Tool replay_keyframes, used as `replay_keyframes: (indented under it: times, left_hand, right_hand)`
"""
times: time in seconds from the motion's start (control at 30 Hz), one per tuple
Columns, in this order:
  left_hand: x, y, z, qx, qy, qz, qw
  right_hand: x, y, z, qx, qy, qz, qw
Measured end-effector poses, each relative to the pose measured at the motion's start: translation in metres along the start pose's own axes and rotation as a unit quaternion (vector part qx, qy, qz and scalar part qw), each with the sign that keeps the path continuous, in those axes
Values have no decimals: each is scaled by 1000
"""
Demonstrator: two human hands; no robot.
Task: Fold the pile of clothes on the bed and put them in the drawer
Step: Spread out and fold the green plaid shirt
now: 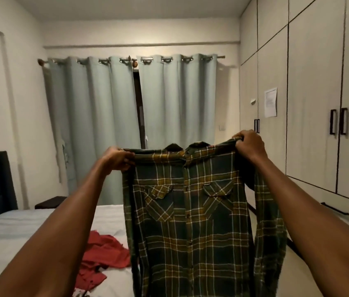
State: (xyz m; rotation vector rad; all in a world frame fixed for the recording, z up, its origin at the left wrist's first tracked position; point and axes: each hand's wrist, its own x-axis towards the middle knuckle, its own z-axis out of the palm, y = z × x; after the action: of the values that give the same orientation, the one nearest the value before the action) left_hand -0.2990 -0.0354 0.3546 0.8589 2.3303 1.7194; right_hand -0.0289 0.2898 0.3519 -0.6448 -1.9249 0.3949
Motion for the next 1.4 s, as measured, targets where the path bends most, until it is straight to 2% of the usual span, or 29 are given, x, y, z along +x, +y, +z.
replay_keyframes:
  times: [0.13, 0.27, 0.37, 0.43, 0.57, 0.6, 0.7, 0.8, 0.87, 0.97, 1.03, 1.13, 1.27, 1.4]
  left_hand:
    - [-12, 15, -17, 34, 56, 85, 994]
    - [-16, 26, -35, 81, 64, 77, 992]
    - [-14, 28, -45, 87, 34, 66, 993]
    - [-12, 34, -52, 141, 1, 54, 988]
    - [-7, 52, -73, 198, -139, -15, 970]
    - [22, 51, -65, 180, -173, -43, 967]
    - [31, 51, -68, 89, -207, -73, 972]
    - [75, 30, -42, -21, -213, -115, 970]
    - [114, 4, -16, -32, -216, -139, 966]
    - [166, -40, 19, -9, -213, -152, 965]
    - [205, -69, 43, -10, -194, -163, 967]
    - [266, -100, 83, -41, -98, -108, 988]
    - [339, -102, 113, -73, 49, 25, 996]
    - [397, -84, 101, -143, 91, 72, 983]
  right_hand:
    - [2, -29, -19, -34, 49, -56, 997]
    - [7, -44, -36, -48, 21, -63, 997]
    - [15, -45, -44, -75, -47, -35, 995]
    - [26, -43, -50, -89, -113, -16, 989]
    - [45, -32, -57, -52, -252, 60, 965]
    - [66, -16, -40, -38, -280, 82, 956]
    - [74, -8, -39, -7, -339, 91, 936]
    - [95, 18, -2, -90, -398, 34, 912]
    - [108, 45, 44, -82, -408, 63, 907]
    - [118, 88, 116, 63, -348, 219, 909]
    - [129, 116, 168, 69, -344, 264, 899]
    - [157, 139, 234, 30, -288, 227, 930]
    - [210, 131, 291, 75, -99, 164, 979]
    - [269, 111, 310, 114, -4, 90, 989]
